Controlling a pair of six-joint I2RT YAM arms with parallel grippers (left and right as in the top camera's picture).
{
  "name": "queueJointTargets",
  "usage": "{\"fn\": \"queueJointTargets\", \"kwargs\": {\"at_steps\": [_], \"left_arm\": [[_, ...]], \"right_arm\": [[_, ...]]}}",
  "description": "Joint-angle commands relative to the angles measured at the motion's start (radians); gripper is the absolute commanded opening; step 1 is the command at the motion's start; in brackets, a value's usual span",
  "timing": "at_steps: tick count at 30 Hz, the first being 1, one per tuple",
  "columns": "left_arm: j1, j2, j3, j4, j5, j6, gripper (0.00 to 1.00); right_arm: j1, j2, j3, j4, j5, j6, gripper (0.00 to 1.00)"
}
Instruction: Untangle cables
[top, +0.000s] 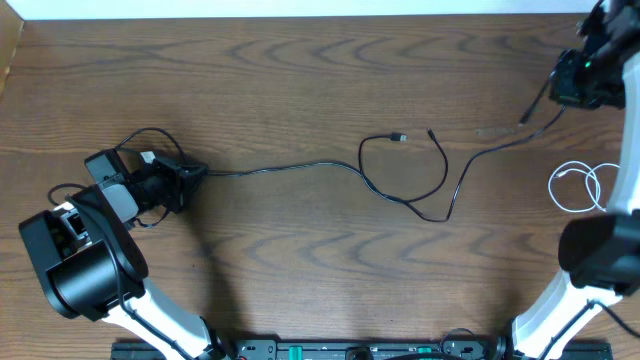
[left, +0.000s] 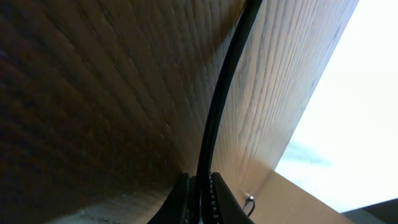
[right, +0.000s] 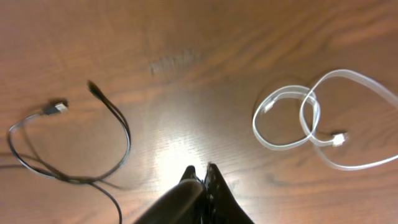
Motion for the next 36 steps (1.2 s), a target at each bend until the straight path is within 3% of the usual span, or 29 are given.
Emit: {"fn": "queueJointTargets", "kwargs": {"at_steps": [1, 9, 27, 32, 36], "left_arm": [[0.004, 0.010, 0.003, -0.008, -0.081, 0.020, 0.08], [-0.009, 0.010, 0.003, -0.008, -0.081, 0.020, 0.08], [-0.105, 0.010, 0.004, 0.043, -0.081, 0.020, 0.08], [-0.124, 0.010, 0.004, 0.057, -0.082, 0.020, 0.08], [-0.124, 0.010, 0.004, 0.057, -0.082, 0.020, 0.08]], "right_arm": [[-0.007, 0.058, 0.006, -0.025, -0.015, -0.008, 0.01], [0.002, 0.161, 0.006, -0.050, -0.246, -0.010, 0.01], [0.164, 0.182, -0.061, 0.023, -0.258, -0.028, 0.06], [0.272, 0.182, -0.140, 0.073, -0.291, -0.028, 0.31], [0.365, 0.182, -0.208, 0.138, -0.291, -0.022, 0.41]]}}
